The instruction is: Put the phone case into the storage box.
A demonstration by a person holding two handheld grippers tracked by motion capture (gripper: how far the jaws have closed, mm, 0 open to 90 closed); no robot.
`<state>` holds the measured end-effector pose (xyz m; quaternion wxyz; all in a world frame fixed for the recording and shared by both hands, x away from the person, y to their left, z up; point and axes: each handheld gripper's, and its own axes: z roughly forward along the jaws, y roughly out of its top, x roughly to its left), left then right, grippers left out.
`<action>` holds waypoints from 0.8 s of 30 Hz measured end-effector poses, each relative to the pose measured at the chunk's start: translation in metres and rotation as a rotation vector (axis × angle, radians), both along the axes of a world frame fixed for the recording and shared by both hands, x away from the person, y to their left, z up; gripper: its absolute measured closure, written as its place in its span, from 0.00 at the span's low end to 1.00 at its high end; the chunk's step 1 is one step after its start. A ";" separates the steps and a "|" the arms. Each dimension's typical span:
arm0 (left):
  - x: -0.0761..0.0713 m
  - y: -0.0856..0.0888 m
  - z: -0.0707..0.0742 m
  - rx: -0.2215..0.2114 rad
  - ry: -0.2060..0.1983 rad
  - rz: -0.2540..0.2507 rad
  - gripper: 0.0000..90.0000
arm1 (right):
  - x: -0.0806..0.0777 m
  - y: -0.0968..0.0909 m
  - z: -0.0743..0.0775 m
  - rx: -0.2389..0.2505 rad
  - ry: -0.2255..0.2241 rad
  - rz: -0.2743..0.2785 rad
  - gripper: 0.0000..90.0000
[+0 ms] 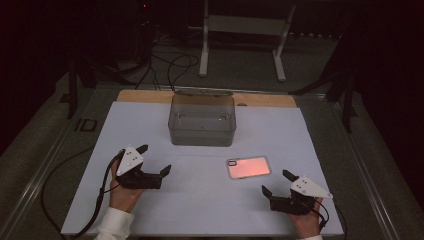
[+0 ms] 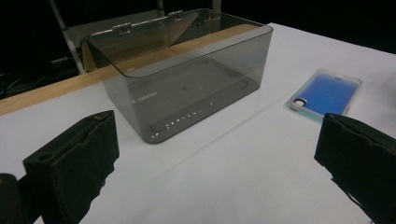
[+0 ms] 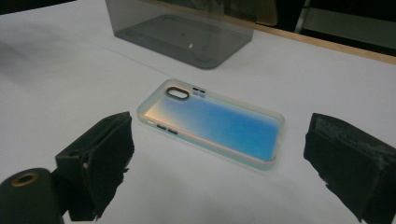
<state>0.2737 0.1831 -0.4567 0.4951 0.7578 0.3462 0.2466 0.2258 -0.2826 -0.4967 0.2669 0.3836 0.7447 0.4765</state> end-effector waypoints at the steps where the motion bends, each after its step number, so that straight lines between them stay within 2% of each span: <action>1: 0.001 -0.001 0.000 -0.001 0.000 -0.002 0.00 | 0.000 0.000 0.000 0.000 0.000 0.000 0.09; 18: 0.020 -0.024 -0.003 0.016 0.007 -0.032 0.00 | 0.000 0.000 0.000 0.000 0.001 0.005 0.09; 24: 0.027 -0.035 -0.003 0.043 0.015 -0.056 0.00 | 0.000 -0.001 0.000 -0.003 0.002 0.007 0.09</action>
